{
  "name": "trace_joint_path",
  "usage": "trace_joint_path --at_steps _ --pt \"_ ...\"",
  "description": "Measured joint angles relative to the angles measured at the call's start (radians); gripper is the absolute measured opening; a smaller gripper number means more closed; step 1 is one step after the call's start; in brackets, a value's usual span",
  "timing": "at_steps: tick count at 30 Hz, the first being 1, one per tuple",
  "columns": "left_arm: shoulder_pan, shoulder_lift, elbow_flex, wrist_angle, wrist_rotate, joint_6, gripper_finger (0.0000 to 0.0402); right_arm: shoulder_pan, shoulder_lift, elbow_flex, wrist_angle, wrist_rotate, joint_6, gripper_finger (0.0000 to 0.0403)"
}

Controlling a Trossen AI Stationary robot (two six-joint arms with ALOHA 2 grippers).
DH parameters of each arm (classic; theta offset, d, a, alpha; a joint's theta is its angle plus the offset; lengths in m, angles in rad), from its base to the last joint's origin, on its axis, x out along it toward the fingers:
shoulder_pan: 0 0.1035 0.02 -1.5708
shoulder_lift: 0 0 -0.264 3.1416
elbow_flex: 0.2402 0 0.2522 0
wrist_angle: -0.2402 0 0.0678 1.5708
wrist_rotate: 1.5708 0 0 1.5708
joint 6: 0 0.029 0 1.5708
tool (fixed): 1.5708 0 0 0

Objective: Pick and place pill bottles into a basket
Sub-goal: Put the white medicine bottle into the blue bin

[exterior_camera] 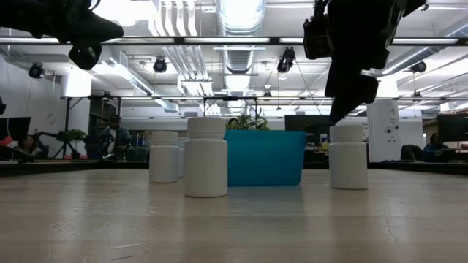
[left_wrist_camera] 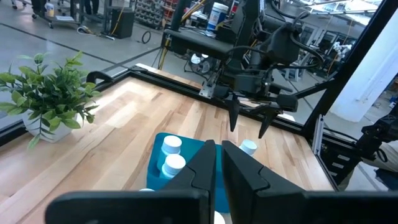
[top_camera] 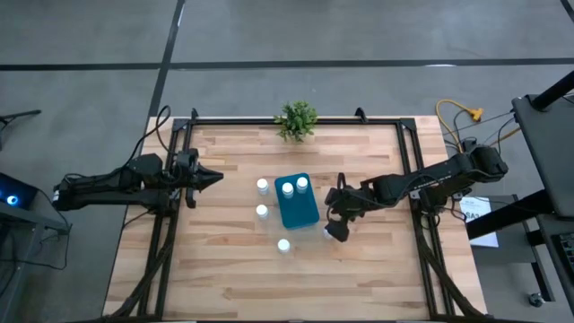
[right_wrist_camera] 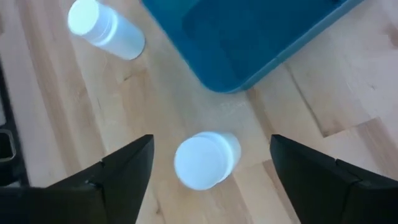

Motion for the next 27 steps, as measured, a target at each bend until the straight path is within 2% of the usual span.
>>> trace_joint_path --at_steps 9,27 --pt "0.000 0.000 0.000 -0.001 -0.004 -0.001 0.0008 0.045 0.000 0.000 -0.008 -0.063 -0.011 0.0316" --pt "0.000 0.002 0.000 -0.005 -0.002 -0.001 0.0008 0.051 0.000 -0.052 -0.004 -0.042 -0.030 0.0315"
